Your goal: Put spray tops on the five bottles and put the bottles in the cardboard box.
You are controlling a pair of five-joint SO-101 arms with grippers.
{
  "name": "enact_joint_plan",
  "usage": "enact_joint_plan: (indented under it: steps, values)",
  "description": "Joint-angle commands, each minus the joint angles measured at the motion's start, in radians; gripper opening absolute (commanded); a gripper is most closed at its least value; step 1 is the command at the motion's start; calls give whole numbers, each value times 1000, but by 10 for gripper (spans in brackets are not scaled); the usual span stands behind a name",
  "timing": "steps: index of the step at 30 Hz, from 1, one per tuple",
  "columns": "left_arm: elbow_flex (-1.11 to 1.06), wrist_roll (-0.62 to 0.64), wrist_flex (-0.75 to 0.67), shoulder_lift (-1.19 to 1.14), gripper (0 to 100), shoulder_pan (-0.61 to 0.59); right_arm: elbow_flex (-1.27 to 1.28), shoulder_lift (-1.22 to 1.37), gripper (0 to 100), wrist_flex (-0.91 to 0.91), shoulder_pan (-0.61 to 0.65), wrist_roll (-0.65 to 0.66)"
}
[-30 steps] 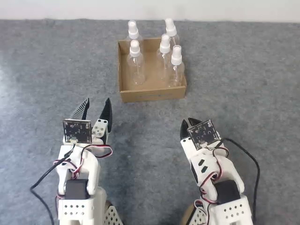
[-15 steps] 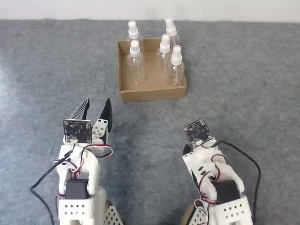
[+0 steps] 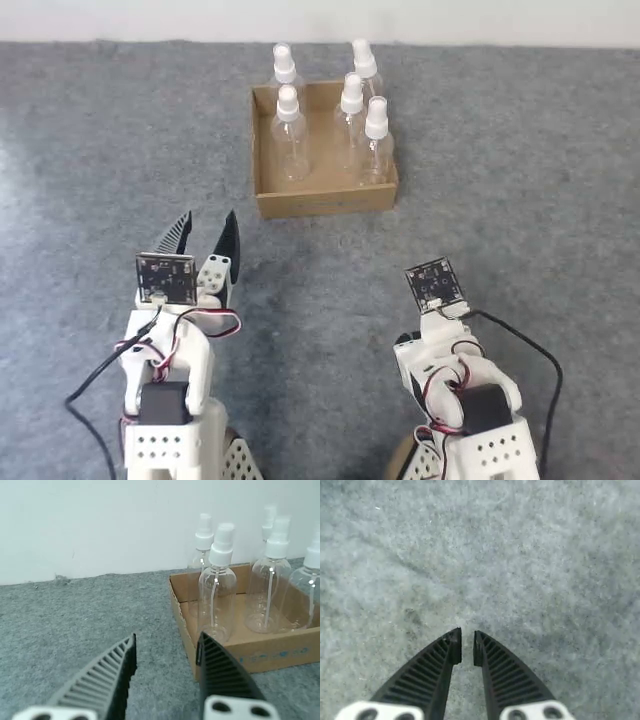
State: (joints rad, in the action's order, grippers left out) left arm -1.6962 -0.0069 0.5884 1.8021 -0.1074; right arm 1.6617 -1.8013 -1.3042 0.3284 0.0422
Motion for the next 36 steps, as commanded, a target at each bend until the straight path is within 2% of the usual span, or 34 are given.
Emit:
enact_joint_plan:
  steps: [1,18,23,36]
  values:
    - [12,-11,38,3,185,0,21,-13,6,-7,-8,6]
    - [12,-9,605,6,185,-8,21,-13,6,-7,-8,6]
    - [12,-5,667,8,185,-9,21,-13,6,-7,-8,6]
    - [12,-3,667,8,185,-2,21,-13,6,-7,-8,6]
